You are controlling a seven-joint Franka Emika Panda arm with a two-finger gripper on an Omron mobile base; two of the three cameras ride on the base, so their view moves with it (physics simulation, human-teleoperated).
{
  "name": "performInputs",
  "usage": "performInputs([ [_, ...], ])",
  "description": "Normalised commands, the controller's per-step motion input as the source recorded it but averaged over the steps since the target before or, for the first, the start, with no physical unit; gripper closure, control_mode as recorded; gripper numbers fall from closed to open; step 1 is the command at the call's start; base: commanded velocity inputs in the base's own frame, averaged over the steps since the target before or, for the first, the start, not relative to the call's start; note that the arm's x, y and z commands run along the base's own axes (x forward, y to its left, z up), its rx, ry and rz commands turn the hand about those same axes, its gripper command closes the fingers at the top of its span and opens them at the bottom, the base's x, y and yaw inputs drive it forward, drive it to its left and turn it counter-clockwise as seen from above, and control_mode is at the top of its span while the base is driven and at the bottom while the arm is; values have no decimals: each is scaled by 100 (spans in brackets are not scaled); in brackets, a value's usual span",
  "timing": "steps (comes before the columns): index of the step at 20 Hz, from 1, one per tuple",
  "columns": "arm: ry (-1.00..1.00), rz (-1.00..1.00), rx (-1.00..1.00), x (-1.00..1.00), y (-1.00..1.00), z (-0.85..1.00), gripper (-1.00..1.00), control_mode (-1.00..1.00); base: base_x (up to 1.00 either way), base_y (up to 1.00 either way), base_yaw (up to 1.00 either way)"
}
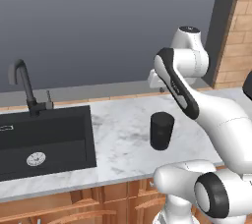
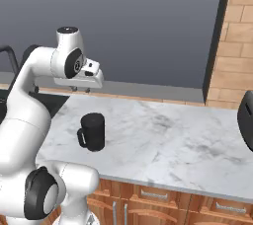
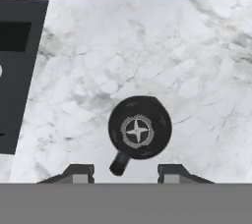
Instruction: Turn on the sink faucet and place the jug under the water for a few seconds to fill it up.
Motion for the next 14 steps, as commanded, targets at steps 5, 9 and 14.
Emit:
performInputs([
  [5,0,0,0,-2,0,0,-100,100,-27,36,0],
  [9,0,0,0,0,0,0,-100,100,-17,100,-3],
  [14,0,0,0,0,0,0,-100,100,-1,88,-3],
])
